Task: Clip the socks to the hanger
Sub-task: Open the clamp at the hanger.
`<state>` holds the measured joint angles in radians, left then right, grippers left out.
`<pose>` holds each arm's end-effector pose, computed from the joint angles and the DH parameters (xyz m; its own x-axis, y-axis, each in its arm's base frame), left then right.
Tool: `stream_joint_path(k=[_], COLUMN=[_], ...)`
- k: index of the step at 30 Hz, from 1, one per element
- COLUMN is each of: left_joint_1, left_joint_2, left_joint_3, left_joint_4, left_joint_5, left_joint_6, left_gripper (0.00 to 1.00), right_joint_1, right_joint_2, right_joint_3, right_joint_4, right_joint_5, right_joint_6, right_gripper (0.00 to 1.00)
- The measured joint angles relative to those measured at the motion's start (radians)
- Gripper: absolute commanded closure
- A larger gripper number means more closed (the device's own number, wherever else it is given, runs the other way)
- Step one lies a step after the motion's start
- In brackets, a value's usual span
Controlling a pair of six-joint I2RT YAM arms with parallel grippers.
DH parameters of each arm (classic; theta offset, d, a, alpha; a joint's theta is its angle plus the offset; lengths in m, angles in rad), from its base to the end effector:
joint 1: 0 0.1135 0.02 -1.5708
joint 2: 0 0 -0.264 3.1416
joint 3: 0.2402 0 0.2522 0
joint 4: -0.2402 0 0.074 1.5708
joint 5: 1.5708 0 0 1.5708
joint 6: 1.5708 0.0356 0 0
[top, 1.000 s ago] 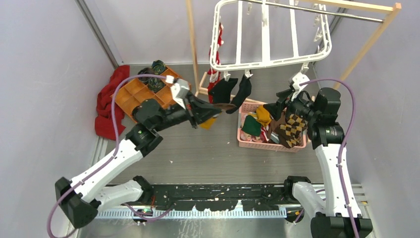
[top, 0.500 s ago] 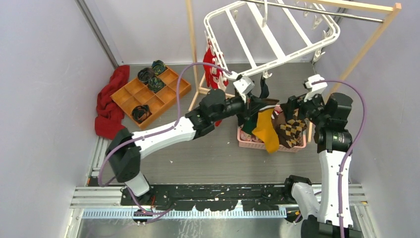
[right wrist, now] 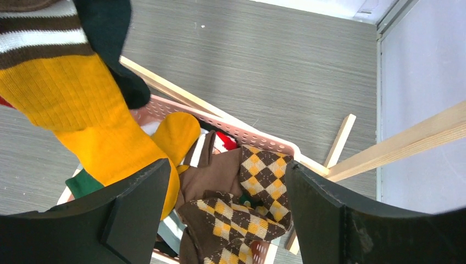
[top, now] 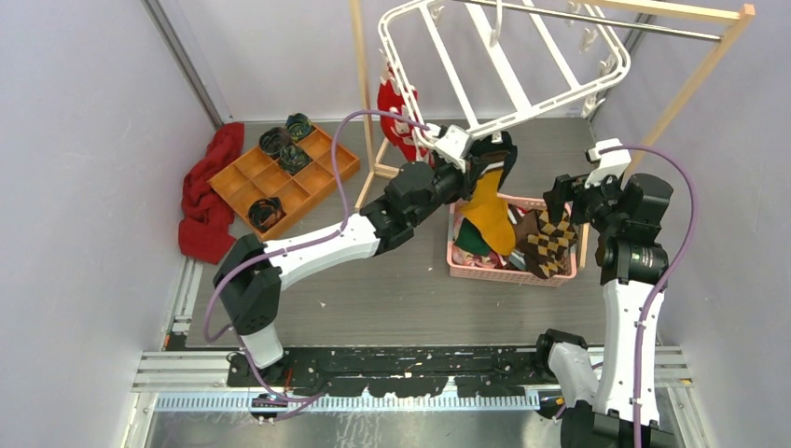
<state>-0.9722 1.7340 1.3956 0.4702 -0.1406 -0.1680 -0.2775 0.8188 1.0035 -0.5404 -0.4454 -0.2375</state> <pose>0.2420 -0.3460 0.3636 -0.0507 -0.2195 -0.9743 0.7417 0.6451 -0.1839 0.1667 -0.0315 0.3733 -0.2923 -0.1375 -0.9464 -0.2160 0.9735 -0.0747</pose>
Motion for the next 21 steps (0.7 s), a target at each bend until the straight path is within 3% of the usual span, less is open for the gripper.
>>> stream_joint_path(k=[6,12,21], left_joint_1=[0.065,0.144,0.227], left_joint_2=[-0.091,-0.233,-0.379], left_joint_3=[-0.103,-0.196,-0.224], left_joint_4=[0.000,-0.012,-0.087], left_joint_5=[-0.055,-0.075,0.033], left_joint_6=[-0.005,-0.015,-0.050], left_gripper=[1.00,1.00,1.00], right_joint_1=[-0.009,-0.015,-0.017], right_joint_2=[0.010,0.029,0.045], right_joint_3=[0.028,0.085,0.167], right_joint_4=[-0.003,-0.065,-0.436], right_joint_5=[-0.033,-0.180,-0.558], right_joint_6=[-0.008,-0.084,-0.444], right_gripper=[0.17,0.16,0.15])
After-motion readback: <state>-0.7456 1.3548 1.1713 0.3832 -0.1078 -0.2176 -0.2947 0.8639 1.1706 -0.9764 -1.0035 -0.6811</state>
